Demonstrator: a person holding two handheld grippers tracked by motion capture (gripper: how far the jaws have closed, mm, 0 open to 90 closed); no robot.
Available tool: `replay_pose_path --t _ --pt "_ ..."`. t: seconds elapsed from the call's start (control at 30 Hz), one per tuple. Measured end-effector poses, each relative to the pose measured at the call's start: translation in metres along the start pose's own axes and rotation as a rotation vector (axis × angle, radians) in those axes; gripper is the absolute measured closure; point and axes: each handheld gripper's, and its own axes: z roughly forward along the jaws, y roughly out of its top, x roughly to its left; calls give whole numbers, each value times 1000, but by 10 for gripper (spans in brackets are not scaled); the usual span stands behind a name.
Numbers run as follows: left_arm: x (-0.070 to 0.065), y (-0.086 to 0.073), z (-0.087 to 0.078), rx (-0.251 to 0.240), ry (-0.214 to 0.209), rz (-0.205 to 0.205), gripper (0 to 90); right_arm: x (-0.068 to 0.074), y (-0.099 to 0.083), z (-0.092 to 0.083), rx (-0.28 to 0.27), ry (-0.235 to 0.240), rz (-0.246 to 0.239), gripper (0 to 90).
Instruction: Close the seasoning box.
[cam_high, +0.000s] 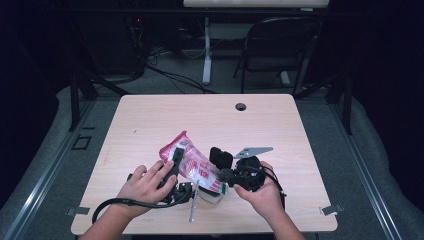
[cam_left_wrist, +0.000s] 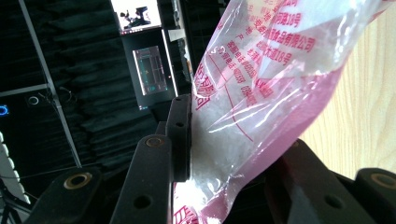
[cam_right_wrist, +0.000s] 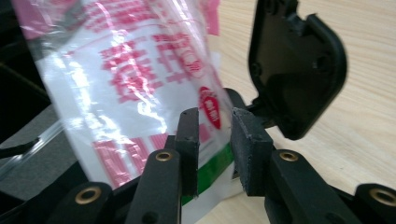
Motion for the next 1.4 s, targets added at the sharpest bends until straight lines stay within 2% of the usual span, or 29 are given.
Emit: replay_pose_path --t 0.13,0.2,0.27,0.43,0.6,0.67,0.73,0.87,0.9,0.97,1.0,1.03,1.1,1.2,1.3,1.4 --pt "0 1 0 -3 -3 -9 707 -3 2 2 -5 -13 10 706" --pt "1 1 -1 -7 6 4 706 -3 3 3 4 -11 6 694" --pt "1 1 -1 -7 9 -1 707 -4 3 5 12 -21 -2 676" --pt "2 2 -2 -6 4 -2 707 -6 2 13 35 -37 2 690" --pt "2 2 -3 -12 7 -3 707 -9 2 18 52 -38 6 760" --pt "4 2 -3 -19 19 17 707 -9 2 18 49 -29 12 817" --pt "2 2 -3 -12 9 0 707 -9 3 20 53 -19 10 854" --pt "2 2 -3 -10 11 0 707 -8 3 23 69 -18 -1 900" --pt "3 2 -3 -10 19 6 707 -8 3 23 73 -20 -2 900" --pt "1 3 -3 -8 8 3 707 -8 3 24 71 -22 -4 900" --pt "2 3 -3 -15 24 11 707 -8 3 25 73 -25 -5 900" --pt "2 3 -3 -16 19 20 707 -8 2 25 70 -28 -6 900" --pt "1 3 -3 -10 10 5 707 -8 2 26 71 -30 0 900" --pt "2 3 -3 -13 20 20 707 -8 2 27 64 -34 0 900" --pt "1 3 -3 -12 19 23 709 -6 2 27 82 -35 -11 900" --pt "1 3 -3 -14 20 22 709 -7 2 27 64 -43 -18 867"
